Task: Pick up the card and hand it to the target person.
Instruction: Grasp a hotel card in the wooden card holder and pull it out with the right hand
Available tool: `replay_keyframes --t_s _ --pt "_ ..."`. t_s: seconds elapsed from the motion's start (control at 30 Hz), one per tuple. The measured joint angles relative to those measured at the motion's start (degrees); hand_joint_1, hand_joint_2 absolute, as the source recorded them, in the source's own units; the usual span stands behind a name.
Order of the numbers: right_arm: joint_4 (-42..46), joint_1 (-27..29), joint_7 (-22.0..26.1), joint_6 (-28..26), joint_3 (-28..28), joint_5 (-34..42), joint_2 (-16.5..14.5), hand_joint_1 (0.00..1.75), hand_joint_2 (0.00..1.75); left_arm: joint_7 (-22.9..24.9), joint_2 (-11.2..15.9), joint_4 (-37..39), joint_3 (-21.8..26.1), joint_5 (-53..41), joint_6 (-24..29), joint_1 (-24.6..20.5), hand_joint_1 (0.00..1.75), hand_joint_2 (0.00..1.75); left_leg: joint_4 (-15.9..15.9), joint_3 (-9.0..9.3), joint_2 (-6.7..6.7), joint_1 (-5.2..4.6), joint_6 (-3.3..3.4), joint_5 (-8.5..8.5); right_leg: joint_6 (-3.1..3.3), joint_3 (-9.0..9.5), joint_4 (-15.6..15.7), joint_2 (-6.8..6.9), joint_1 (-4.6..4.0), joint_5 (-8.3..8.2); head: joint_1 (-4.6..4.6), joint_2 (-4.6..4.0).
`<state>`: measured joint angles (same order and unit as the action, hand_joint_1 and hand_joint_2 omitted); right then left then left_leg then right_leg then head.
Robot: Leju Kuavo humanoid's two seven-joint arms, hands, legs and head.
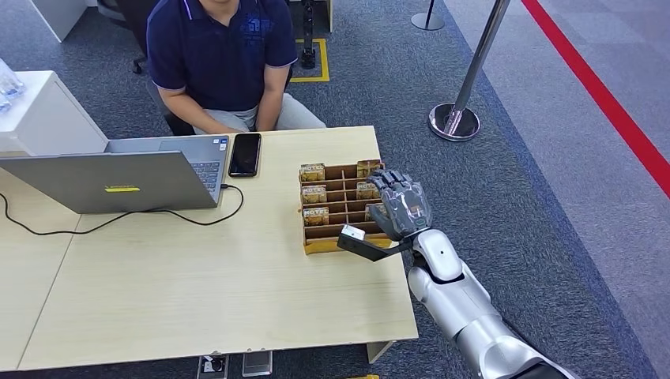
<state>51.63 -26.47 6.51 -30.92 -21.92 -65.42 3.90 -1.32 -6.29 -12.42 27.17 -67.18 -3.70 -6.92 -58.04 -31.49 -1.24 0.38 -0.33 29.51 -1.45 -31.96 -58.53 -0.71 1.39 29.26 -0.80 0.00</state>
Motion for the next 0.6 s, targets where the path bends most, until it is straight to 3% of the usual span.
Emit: replay_keyframes --t_s 0.23,0.43,0.6 --pt "-2.6 -0.5 -0.1 -0.9 0.3 0.0 -0.1 0.72 1.75 0.1 0.0 0.0 0.0 -0.1 -0.1 0.0 0.00 0.00 0.0 0.00 0.00 0.00 0.00 0.00 0.00 0.00 0.0 0.00 0.00 0.00 -0.02 0.00" --pt "-3.9 -0.4 -0.2 -1.3 0.5 0.0 -0.1 0.94 1.75 0.1 0.0 0.0 0.0 -0.1 -0.1 0.0 0.00 0.00 0.0 0.00 0.00 0.00 0.00 0.00 0.00 -0.02 0.0 0.00 0.00 0.00 0.02 0.00" --pt "-4.8 -0.3 -0.6 -1.7 0.9 0.2 -0.1 0.94 1.75 0.1 0.0 0.0 0.0 -0.1 -0.1 0.0 0.00 0.00 0.0 0.00 0.00 0.00 0.00 0.00 0.00 -0.01 0.0 0.00 0.00 0.00 -0.01 0.00"
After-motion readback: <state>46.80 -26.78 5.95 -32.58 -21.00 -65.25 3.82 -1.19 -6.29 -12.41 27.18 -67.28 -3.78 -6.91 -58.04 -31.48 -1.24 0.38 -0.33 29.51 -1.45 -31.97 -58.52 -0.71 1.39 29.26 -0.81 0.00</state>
